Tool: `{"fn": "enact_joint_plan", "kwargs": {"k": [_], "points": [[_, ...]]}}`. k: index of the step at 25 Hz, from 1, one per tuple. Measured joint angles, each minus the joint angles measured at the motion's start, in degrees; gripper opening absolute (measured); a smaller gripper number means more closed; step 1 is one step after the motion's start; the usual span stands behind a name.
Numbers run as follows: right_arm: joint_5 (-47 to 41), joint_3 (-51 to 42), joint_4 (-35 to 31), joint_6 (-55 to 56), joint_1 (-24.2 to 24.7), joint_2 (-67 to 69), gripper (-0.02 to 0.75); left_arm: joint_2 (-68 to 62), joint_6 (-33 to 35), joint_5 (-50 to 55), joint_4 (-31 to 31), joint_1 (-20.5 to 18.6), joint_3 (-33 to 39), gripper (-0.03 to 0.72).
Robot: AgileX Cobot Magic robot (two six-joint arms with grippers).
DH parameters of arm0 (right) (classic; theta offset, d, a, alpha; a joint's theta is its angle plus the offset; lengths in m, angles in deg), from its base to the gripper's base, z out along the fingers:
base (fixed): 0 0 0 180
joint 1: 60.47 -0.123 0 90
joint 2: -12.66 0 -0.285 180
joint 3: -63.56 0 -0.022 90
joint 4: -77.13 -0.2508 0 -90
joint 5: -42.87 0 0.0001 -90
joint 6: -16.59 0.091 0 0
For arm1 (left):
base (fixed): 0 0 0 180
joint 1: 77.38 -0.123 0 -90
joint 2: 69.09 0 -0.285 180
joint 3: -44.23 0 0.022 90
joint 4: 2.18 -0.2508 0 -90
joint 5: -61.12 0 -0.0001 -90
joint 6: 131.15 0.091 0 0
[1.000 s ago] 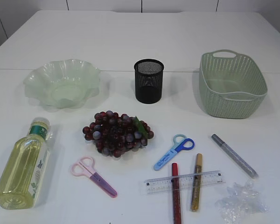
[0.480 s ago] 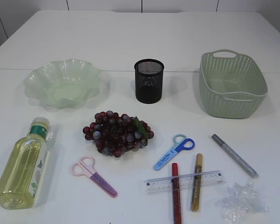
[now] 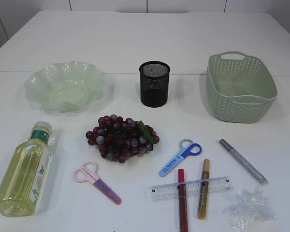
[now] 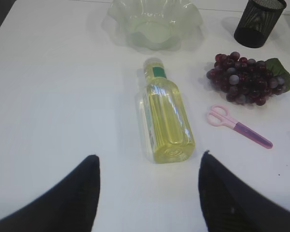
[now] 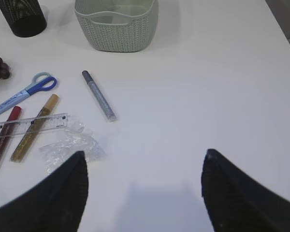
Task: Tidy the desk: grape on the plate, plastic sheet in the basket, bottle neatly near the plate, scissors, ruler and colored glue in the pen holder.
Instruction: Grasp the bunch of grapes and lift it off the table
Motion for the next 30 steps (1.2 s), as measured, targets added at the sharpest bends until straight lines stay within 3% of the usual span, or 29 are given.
{"fn": "enact_joint_plan", "kwargs": {"k": [9, 14, 20, 30], "points": [[1.0, 0.1, 0.0, 1.1, 0.0, 0.0, 0.565, 0.0, 0.0, -0.4, 1.4, 0.0, 0.0, 0.458], [13.1, 0.8, 0.0, 6.4, 0.0, 0.9, 0.565, -1.5, 0.5, -2.1, 2.4, 0.0, -0.4, 0.456], [25.9, 2.9, -0.4, 6.8, 0.0, 15.0, 0.565, -10.9, 0.9, -8.9, 3.2, 0.0, -1.5, 0.454], [29.1, 16.8, -2.7, 3.7, 0.0, 38.6, 0.565, -31.5, 1.1, -18.6, 5.8, 0.3, -1.6, 0.454]]}}
